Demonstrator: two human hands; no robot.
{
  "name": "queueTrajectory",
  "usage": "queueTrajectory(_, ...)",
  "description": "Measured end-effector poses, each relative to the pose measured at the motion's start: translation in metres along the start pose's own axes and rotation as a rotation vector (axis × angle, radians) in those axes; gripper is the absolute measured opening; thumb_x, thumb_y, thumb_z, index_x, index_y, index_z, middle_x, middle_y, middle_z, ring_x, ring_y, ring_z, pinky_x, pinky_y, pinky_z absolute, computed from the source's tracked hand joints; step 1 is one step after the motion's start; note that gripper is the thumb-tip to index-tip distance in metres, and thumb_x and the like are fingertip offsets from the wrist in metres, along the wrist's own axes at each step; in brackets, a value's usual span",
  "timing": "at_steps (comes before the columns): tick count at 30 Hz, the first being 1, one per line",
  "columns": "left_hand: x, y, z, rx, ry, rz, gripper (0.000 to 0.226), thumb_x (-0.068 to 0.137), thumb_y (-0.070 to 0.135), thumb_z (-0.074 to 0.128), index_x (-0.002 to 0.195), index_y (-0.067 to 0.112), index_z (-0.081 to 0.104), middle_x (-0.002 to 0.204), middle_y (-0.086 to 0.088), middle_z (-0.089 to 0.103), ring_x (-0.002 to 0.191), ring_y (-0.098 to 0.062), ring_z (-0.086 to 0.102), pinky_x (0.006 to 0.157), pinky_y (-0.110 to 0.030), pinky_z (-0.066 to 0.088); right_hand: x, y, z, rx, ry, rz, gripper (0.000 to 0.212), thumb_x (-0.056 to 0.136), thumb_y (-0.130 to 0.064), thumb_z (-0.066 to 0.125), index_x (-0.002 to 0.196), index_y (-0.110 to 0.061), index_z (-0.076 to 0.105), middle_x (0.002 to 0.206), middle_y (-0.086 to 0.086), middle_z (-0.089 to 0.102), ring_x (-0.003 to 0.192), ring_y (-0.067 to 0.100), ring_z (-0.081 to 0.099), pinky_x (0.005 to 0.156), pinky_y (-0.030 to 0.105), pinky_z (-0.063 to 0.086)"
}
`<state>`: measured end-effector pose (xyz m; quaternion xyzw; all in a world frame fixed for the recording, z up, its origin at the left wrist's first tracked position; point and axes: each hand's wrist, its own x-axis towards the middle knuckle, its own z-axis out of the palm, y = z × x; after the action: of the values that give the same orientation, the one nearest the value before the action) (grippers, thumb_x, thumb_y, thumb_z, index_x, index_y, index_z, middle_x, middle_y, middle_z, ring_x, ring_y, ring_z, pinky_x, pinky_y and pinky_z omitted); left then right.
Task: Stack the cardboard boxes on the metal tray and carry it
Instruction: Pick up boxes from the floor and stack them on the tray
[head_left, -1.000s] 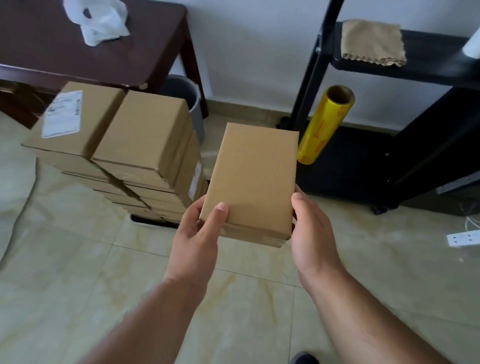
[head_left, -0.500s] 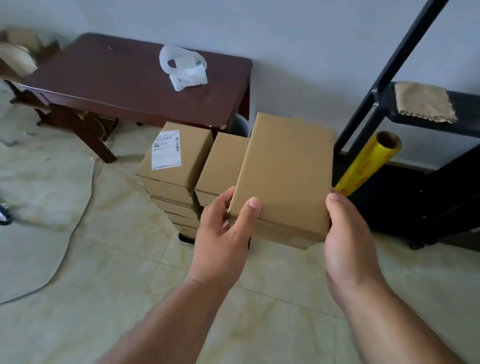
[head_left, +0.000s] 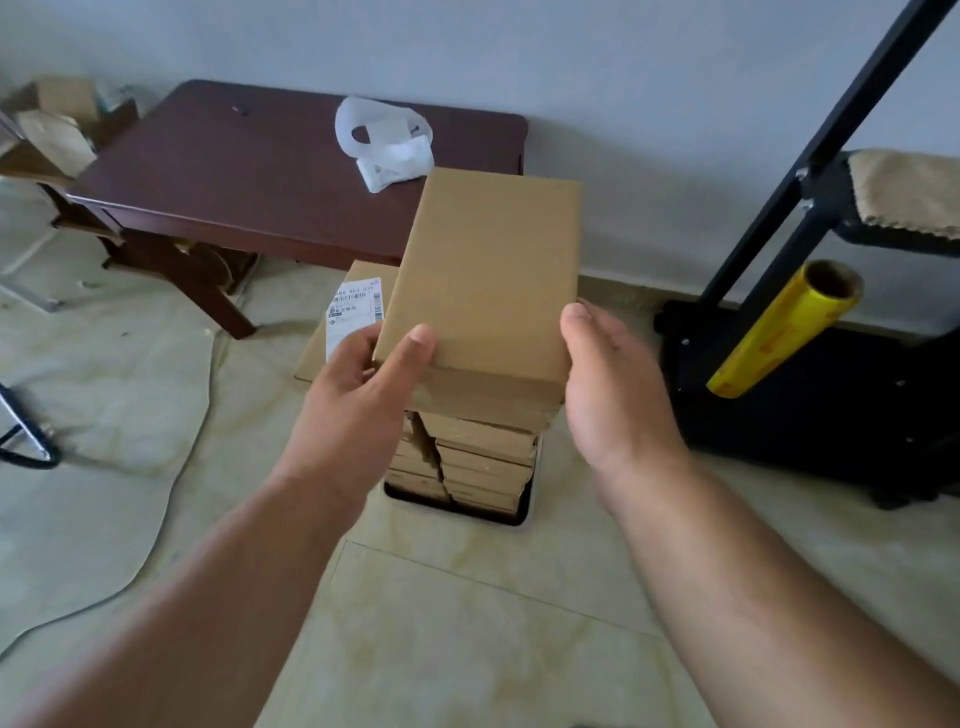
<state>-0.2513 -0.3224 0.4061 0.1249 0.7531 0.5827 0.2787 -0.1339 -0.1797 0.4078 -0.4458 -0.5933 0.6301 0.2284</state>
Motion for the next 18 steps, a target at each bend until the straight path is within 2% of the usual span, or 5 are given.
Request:
queueTrajectory(2, 0.015, 0.0, -0.01, 0.006, 0.019, -0.007, 0.051, 0.071, 0.069, 0.069, 0.111, 0.038, 0.073, 0.106, 0.012, 0.078, 0.108, -0.009, 0.071, 0.107, -0.043, 0.052, 0.008, -0.004, 0.011, -0.027, -0.046, -0.021, 0.032, 0.104, -0.039, 0.048, 0.109, -0.02, 0.073, 0.112, 0.013, 0.073, 0.104, 0.028, 0.069, 0.099, 0.046, 0.053)
queueTrajectory(6, 0.038, -0.006, -0.027, 0.033, 0.011, -0.01, 0.037, 0.072, 0.069, 0.069, 0.098, 0.044, 0.078, 0.105, 0.015, 0.077, 0.113, -0.011, 0.07, 0.11, -0.043, 0.05, 0.018, -0.006, 0.035, -0.048, -0.069, -0.027, 0.036, 0.1, -0.041, 0.05, 0.109, -0.01, 0.067, 0.113, 0.022, 0.069, 0.105, 0.04, 0.065, 0.094, 0.055, 0.054)
queueTrajectory(10, 0.057, -0.015, -0.042, 0.044, -0.017, -0.02, 0.039, 0.073, 0.07, 0.07, 0.099, 0.041, 0.079, 0.108, 0.015, 0.078, 0.115, -0.011, 0.069, 0.111, -0.044, 0.049, 0.024, 0.001, 0.048, -0.075, -0.047, 0.003, 0.037, 0.103, -0.037, 0.051, 0.111, -0.004, 0.066, 0.115, 0.02, 0.068, 0.103, 0.032, 0.063, 0.077, 0.037, 0.056)
queueTrajectory(14, 0.07, -0.023, -0.052, 0.072, -0.069, -0.039, 0.035, 0.085, 0.061, 0.067, 0.102, 0.032, 0.078, 0.103, 0.016, 0.079, 0.111, -0.009, 0.071, 0.11, -0.043, 0.05, 0.026, 0.006, 0.063, -0.121, -0.009, 0.015, 0.038, 0.104, -0.037, 0.05, 0.114, -0.003, 0.066, 0.116, 0.019, 0.069, 0.079, 0.021, 0.066, 0.069, 0.032, 0.053)
queueTrajectory(18, 0.081, -0.029, -0.062, 0.096, -0.126, -0.055, 0.028, 0.086, 0.063, 0.066, 0.096, 0.041, 0.08, 0.103, 0.014, 0.079, 0.111, -0.013, 0.071, 0.11, -0.043, 0.05, 0.027, 0.013, 0.079, -0.142, 0.02, 0.031, 0.04, 0.104, -0.039, 0.048, 0.113, -0.005, 0.067, 0.114, 0.018, 0.071, 0.095, 0.03, 0.067, 0.071, 0.03, 0.045)
